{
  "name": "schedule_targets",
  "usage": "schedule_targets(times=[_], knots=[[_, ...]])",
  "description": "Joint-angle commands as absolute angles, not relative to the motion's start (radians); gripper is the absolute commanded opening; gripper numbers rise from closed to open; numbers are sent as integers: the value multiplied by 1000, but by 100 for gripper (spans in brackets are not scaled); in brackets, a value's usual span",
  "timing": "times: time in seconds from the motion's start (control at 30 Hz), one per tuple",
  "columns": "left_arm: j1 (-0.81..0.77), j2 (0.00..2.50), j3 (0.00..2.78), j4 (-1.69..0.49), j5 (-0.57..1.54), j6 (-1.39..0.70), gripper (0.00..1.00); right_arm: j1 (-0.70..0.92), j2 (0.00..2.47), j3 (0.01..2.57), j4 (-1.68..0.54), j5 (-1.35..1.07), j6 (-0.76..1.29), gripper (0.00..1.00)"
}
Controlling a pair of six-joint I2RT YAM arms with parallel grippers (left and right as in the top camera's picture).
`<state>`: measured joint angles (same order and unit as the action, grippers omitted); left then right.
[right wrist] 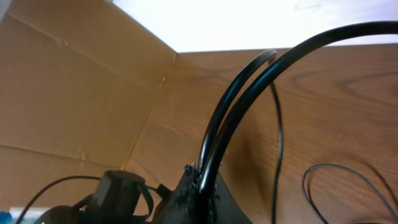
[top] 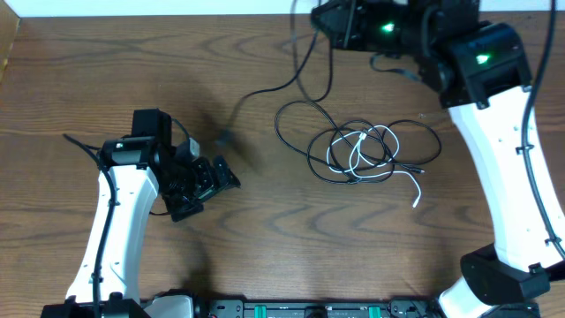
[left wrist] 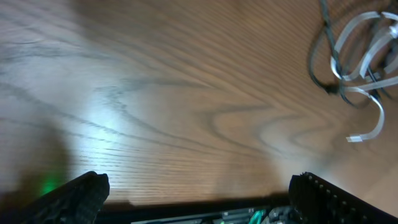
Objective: Untangle cables
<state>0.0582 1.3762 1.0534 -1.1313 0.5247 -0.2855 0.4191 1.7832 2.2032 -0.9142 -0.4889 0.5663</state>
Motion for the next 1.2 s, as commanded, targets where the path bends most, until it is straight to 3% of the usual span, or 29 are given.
schedule_targets(times=[0.0,0.37,0.63,0.67,0.77,0.8,1.17], knots=[[70,1309,1138,-1144,565,-210,98,463,1822,2212,-904,-434,553,2],[130,911,1230,-1147,241,-294,98,605,1993,2212,-778,-460,607,2],[130,823,1229,-1183,220,-390,98,753,2130,2212,-604,-569,676,4],[130,828,1229,-1191,210,-390,98,768,2133,2212,-603,-567,675,18],[130,847,1229,-1208,192,-391,98,783,2131,2212,-622,-550,617,90],[130,856,1229,-1213,193,-391,98,780,2128,2212,-639,-537,602,99],[130,1010,1223,-1291,194,-387,98,552,2093,2212,-1133,-424,448,99]])
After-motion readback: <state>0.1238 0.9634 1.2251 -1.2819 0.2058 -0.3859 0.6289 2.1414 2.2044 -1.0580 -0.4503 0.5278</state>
